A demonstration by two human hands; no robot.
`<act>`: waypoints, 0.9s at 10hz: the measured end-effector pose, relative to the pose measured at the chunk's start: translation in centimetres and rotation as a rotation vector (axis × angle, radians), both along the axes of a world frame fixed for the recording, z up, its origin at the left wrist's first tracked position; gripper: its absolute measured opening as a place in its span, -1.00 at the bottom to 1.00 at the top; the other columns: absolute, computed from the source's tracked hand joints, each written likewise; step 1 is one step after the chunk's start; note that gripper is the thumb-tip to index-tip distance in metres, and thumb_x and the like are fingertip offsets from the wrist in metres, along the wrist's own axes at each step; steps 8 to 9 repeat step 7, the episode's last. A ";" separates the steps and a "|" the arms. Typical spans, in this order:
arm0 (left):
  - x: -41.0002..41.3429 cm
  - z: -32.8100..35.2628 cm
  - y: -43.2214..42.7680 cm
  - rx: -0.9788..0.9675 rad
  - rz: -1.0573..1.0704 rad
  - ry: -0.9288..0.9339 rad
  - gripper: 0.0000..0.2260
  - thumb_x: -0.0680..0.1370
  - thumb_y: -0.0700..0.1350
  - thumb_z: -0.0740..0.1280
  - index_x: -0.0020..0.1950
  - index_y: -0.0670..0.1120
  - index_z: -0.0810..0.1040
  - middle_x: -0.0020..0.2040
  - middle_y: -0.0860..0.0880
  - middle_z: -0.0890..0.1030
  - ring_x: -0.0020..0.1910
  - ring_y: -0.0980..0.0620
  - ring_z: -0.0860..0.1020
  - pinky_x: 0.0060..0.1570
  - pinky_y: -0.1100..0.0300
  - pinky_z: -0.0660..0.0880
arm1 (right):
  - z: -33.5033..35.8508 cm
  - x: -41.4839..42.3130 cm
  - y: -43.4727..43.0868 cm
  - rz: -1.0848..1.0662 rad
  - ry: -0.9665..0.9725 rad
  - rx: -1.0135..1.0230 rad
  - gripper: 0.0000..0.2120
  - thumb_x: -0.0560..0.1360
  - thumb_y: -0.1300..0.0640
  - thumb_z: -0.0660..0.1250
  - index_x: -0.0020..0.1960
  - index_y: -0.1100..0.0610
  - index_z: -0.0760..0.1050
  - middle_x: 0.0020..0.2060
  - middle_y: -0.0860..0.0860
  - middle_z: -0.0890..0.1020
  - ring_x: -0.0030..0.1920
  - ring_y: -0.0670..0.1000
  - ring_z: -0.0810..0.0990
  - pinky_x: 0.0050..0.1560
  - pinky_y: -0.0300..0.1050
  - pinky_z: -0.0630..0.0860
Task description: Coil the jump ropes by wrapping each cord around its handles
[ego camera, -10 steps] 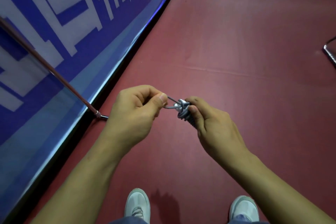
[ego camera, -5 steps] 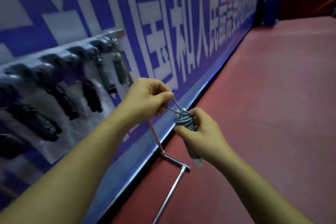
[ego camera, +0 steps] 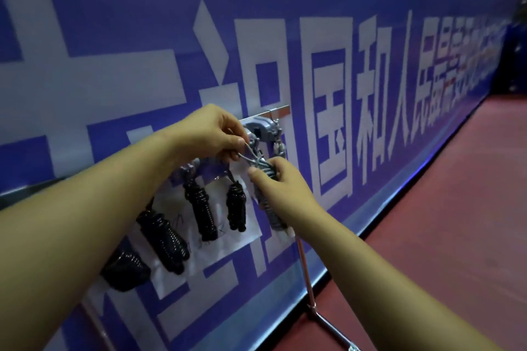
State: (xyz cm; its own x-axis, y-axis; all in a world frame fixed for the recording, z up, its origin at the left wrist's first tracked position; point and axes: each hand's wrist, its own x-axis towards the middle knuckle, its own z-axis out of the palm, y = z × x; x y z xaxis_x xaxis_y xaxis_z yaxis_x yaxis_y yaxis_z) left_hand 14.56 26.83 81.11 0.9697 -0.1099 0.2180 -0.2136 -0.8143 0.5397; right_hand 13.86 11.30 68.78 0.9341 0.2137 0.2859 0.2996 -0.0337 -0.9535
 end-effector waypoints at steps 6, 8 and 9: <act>12.1 -1.7 -0.1 0.404 0.113 -0.221 -0.92 0.51 -0.14 0.52 -0.03 -0.11 0.73 -0.07 -0.08 0.70 -0.03 -0.03 0.64 0.08 0.00 0.63 | -4.1 10.7 3.3 -0.147 0.024 -0.112 -0.80 0.62 -0.11 0.30 0.10 0.00 0.49 -0.04 0.04 0.64 -0.14 0.00 0.63 -0.41 -0.24 0.49; 11.8 -2.1 0.0 0.362 0.131 -0.235 -0.90 0.53 -0.14 0.49 0.00 -0.13 0.73 -0.05 -0.10 0.70 -0.02 -0.05 0.64 0.07 0.02 0.62 | -4.0 10.5 3.0 -0.122 0.016 -0.153 -0.76 0.62 -0.11 0.32 0.18 0.01 0.47 0.02 0.01 0.63 -0.14 -0.09 0.58 -0.45 -0.36 0.38; 11.8 -2.1 0.0 0.362 0.131 -0.235 -0.90 0.53 -0.14 0.49 0.00 -0.13 0.73 -0.05 -0.10 0.70 -0.02 -0.05 0.64 0.07 0.02 0.62 | -4.0 10.5 3.0 -0.122 0.016 -0.153 -0.76 0.62 -0.11 0.32 0.18 0.01 0.47 0.02 0.01 0.63 -0.14 -0.09 0.58 -0.45 -0.36 0.38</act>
